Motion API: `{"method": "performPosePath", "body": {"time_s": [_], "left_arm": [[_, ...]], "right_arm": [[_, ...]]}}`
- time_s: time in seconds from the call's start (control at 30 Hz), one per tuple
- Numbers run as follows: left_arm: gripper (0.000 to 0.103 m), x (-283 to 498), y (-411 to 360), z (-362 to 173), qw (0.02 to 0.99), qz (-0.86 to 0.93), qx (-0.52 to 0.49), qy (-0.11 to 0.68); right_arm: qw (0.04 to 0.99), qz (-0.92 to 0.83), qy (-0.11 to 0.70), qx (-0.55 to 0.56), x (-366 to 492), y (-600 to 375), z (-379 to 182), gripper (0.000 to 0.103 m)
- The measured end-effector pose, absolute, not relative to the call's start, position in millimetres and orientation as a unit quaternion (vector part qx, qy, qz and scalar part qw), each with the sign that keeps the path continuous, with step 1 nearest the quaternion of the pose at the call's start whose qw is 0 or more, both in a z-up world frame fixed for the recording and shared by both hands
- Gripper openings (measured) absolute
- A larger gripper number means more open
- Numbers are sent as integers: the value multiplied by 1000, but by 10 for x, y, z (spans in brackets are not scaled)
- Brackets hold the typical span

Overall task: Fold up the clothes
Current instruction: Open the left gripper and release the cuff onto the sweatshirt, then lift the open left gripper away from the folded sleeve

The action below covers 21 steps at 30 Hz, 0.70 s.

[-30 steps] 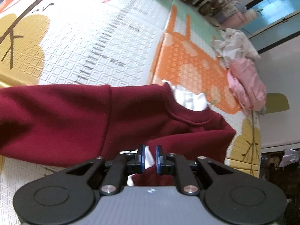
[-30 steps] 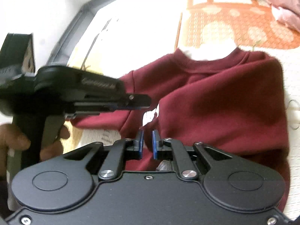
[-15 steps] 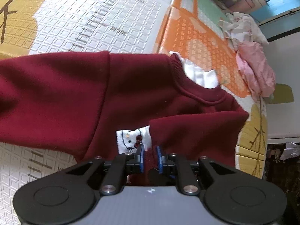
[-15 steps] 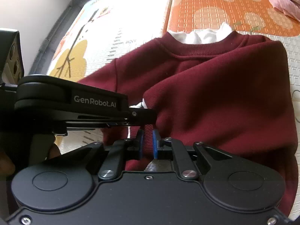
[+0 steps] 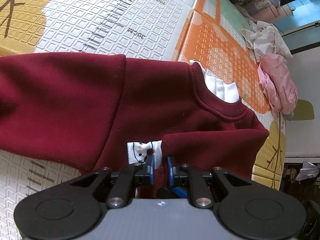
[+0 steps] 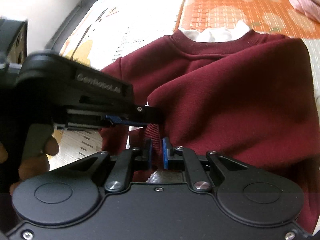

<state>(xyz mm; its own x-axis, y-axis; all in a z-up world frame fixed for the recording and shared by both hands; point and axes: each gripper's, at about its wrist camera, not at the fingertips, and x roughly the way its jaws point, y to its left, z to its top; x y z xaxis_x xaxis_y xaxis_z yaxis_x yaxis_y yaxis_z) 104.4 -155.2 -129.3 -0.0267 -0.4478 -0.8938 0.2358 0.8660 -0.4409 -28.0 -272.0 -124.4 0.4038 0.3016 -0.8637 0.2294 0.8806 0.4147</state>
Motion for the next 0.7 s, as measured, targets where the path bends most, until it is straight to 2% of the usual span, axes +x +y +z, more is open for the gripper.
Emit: {"method": "performPosePath", "body": {"time_s": [0.23,0.4,0.5,0.53,0.57,0.7], "left_arm": [[21,1054,-1576,-943,712,-271,-79,643],[25,1053,-1650,-981,718,-261,-67,642],[34,1081,-1700,-1053,715,-266,-78,642],[42,1090,-1723,-1073,715,-269,-77,641],[45,1096,-1752,-1090,716,-270,-73,640],[46,1105,-1857,-1157,718,-269,-53,639]], "right_arm": [[814,-3,518,263,-429,-3050,-932,12],[810,-29,517,276,-544,-3303,-859,12],[799,-28,526,289,-618,-3363,-911,13],[797,-27,529,290,-642,-3362,-935,13],[795,-27,532,291,-666,-3360,-958,13],[791,-25,541,287,-718,-3299,-999,13]]}}
